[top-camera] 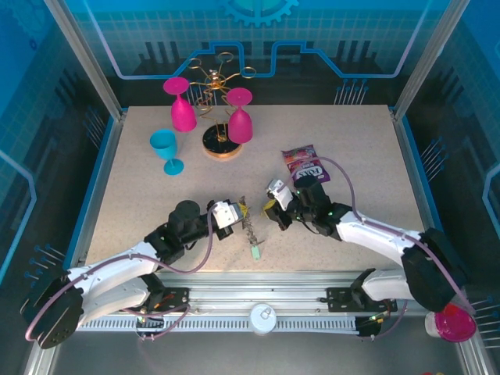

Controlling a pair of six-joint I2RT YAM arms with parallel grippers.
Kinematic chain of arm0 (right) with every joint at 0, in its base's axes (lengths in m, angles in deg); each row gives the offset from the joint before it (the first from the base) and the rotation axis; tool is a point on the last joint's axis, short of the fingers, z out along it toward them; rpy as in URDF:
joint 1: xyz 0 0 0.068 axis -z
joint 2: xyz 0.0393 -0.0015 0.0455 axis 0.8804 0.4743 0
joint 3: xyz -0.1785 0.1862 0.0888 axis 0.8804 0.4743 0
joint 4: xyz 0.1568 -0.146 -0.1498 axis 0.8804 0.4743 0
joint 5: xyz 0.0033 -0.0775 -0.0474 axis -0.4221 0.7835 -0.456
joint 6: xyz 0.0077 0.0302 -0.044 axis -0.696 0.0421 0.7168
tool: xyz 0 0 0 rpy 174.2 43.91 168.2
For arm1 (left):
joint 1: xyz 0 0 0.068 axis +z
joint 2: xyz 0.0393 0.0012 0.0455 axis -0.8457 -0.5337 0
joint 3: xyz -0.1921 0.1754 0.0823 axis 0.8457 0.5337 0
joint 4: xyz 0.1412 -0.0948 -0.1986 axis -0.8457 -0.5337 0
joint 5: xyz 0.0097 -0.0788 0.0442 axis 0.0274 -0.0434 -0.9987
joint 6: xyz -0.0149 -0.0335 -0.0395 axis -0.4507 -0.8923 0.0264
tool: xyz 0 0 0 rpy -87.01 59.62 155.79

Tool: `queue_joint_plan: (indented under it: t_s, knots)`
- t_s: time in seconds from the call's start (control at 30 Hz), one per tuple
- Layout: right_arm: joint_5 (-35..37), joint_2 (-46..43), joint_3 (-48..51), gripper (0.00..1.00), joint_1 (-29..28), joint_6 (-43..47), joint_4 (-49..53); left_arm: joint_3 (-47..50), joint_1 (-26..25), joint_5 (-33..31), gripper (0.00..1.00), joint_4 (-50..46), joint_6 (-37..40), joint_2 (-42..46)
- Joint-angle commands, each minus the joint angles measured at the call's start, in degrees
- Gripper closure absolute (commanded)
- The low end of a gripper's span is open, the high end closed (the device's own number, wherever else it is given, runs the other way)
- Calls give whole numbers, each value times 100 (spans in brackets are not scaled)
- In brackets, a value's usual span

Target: Put the keys on the keyring

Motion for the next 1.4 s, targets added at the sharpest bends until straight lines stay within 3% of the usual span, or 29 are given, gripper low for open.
queue_joint_plan:
  t_s: [0.0,0.1,0.3,0.37,0.6,0.73,1.07,1.37]
  knots:
    - [-113,466,-281,100,46,-701,923,73,96,359,100,353,-410,122]
    - [-1,800,-253,100,-125,-1066,793,93,232,596,100,462,-658,129]
    - [132,618,-194,65,-47,-854,472,101,408,953,100,404,-899,156]
    - [63,267,-141,60,58,-539,285,117,442,1058,100,419,-966,169]
    - [-1591,-818,531,62,142,1349,-1345,218,592,1642,100,788,-1225,147]
    - [-2221,-798,375,63,150,1749,-1189,259,619,1875,100,952,-1308,128]
    - [-2313,-616,298,68,76,1707,-1537,269,630,2183,100,1165,-1333,8]
    - [-2525,-380,207,78,-16,1590,-1822,243,629,2257,100,1296,-1374,-114]
